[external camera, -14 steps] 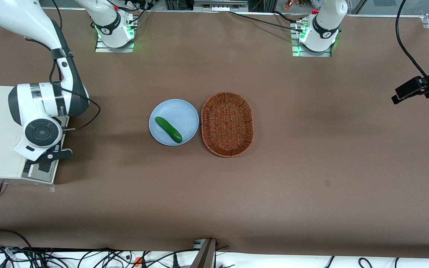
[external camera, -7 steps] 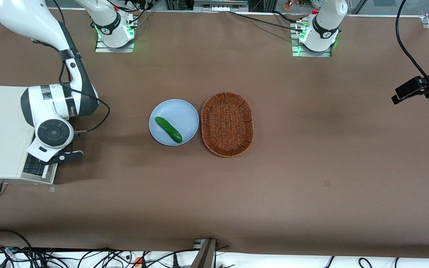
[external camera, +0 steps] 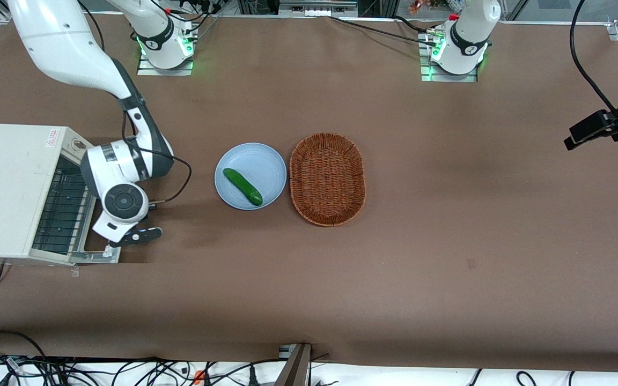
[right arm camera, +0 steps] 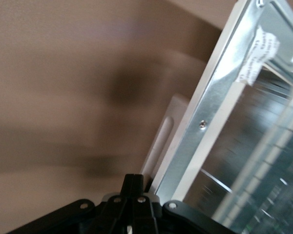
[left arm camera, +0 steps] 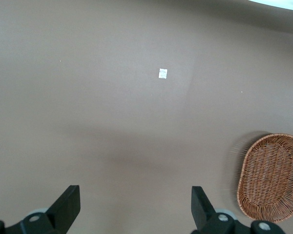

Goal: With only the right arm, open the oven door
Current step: 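Pull the handle outward and down with the right gripper, swinging the door open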

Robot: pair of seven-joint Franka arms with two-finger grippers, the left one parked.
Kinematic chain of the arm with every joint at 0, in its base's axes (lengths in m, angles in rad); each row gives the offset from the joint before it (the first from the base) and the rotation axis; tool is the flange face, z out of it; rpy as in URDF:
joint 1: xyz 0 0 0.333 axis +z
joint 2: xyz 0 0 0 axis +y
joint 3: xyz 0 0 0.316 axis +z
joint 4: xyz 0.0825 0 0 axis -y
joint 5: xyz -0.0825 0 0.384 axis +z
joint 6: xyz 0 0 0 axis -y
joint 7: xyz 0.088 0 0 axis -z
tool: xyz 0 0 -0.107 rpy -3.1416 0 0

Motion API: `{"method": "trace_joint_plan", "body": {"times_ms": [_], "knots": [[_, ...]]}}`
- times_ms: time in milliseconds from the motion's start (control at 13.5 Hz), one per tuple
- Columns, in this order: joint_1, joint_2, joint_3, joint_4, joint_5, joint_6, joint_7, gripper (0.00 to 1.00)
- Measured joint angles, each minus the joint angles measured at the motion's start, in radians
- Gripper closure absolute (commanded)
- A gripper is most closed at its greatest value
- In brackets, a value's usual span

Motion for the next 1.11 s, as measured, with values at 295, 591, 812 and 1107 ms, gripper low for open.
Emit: {"method": "trace_joint_plan", "body": {"times_ms": [295, 591, 812, 1107], "knots": [[-0.006, 0.043, -0.003, 0.011, -0.008, 0.042, 0.000, 1.00], [-0.018, 0.043, -0.020, 0.047, 0.115, 0.014, -0.004, 1.00], [-0.032, 0.041, -0.045, 0.114, 0.277, -0.066, -0.014, 1.00], [-0.038, 0.038, -0.054, 0.135, 0.392, -0.090, -0.016, 1.00]]}}
